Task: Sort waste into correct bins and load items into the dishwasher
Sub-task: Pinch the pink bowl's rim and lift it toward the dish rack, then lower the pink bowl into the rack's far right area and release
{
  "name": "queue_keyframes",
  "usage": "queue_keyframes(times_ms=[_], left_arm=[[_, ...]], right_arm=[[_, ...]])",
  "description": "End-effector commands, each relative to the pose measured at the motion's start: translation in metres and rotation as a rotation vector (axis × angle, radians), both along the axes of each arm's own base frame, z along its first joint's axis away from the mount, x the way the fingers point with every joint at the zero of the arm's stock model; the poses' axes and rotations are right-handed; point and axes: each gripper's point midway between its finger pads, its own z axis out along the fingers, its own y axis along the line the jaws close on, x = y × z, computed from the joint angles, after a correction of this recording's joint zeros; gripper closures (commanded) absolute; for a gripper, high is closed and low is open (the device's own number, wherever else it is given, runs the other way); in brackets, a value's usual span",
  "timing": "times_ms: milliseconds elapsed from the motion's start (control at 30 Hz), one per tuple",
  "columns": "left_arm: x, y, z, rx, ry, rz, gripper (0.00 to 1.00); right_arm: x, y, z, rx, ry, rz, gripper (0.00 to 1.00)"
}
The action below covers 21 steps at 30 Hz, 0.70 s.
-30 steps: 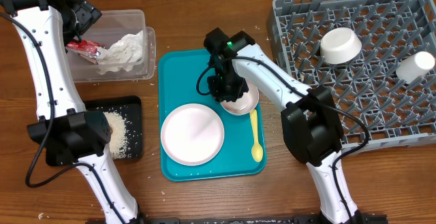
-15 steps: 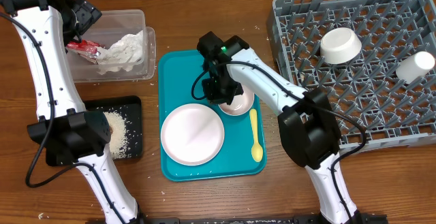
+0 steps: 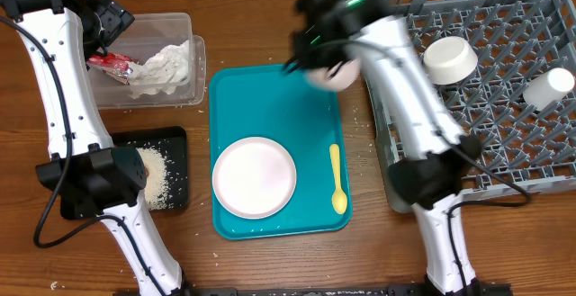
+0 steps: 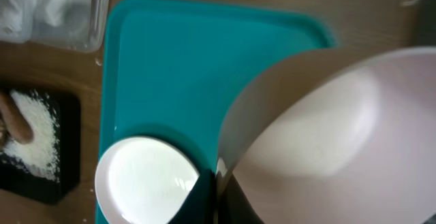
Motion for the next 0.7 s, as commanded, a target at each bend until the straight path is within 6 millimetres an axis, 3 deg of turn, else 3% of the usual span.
queue_keyframes(times_ms=[0, 67, 267, 467, 567, 667], left_arm=[[0.002, -0.006, -0.004, -0.007, 0.008, -0.011, 0.00], [0.002, -0.006, -0.004, -0.007, 0.008, -0.010, 0.00], [0.002, -0.006, -0.004, -0.007, 0.008, -0.011, 0.00], [0.002, -0.006, -0.004, -0.007, 0.008, -0.010, 0.00], [0.002, -0.006, -0.004, -0.007, 0.008, -0.010, 0.00], [0.002, -0.006, -0.004, -0.007, 0.008, -0.011, 0.00]], right_arm=[[0.038, -0.093, 0.062, 0.027, -0.172, -0.192, 0.96], [0.048, -0.131, 0.080, 0.119, -0.196, -0.247, 0.96], [0.056, -0.235, 0.095, 0.447, -0.177, -0.297, 0.96], [0.058, -0.319, 0.107, 0.747, -0.303, -0.255, 0.96], [0.065, -0.346, 0.096, 0.845, -0.343, -0.256, 0.96], [0.074, -0.351, 0.090, 0.992, -0.418, -0.156, 0.96]])
